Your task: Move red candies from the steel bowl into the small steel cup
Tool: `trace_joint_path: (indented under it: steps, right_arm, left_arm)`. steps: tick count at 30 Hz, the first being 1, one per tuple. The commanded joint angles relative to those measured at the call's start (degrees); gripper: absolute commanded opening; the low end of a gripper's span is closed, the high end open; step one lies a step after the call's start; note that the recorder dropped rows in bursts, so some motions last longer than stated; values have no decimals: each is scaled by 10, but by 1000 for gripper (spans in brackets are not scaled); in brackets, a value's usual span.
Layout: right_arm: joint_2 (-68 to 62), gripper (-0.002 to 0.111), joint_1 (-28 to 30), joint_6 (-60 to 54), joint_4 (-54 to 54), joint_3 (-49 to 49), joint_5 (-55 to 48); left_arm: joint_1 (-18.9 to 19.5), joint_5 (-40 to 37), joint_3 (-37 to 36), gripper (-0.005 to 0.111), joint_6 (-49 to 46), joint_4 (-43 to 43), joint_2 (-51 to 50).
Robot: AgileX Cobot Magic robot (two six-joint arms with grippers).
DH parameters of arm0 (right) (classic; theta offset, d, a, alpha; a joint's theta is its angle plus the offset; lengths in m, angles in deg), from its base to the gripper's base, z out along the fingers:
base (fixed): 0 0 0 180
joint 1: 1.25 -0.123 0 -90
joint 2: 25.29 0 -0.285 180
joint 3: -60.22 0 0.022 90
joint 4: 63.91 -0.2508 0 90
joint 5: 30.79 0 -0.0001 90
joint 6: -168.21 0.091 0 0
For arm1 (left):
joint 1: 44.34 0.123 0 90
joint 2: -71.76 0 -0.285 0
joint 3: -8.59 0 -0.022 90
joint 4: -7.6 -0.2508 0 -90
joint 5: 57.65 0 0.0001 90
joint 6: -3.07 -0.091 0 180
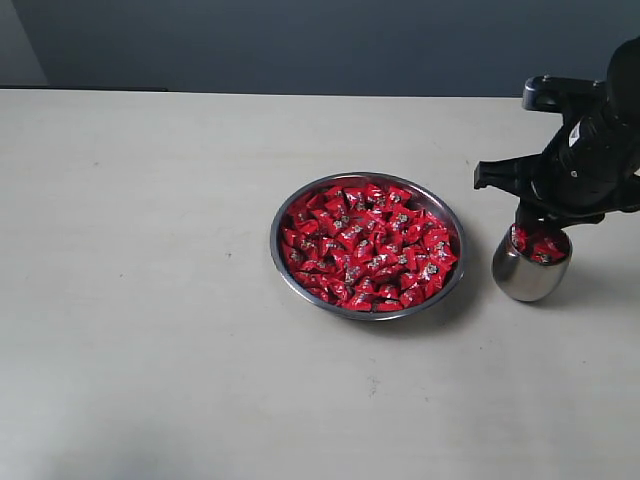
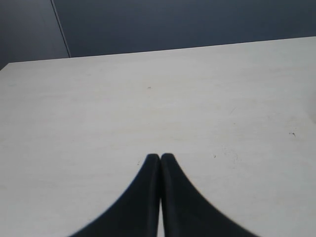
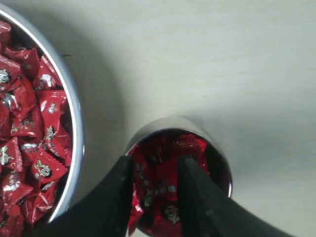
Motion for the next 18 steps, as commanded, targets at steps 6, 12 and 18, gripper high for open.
trace_joint_path:
  steps: [6, 12, 18]
  right_arm:
    - [48, 31, 1, -4, 8, -3, 13]
    - [90, 31, 1, -4, 56, -3, 48]
    - [134, 5, 1, -4, 99, -2, 75]
  left_arm:
    - [-3, 6, -1, 0, 1, -1, 3]
    - [-3, 6, -1, 0, 1, -1, 3]
    - [-3, 6, -1, 0, 1, -1, 3]
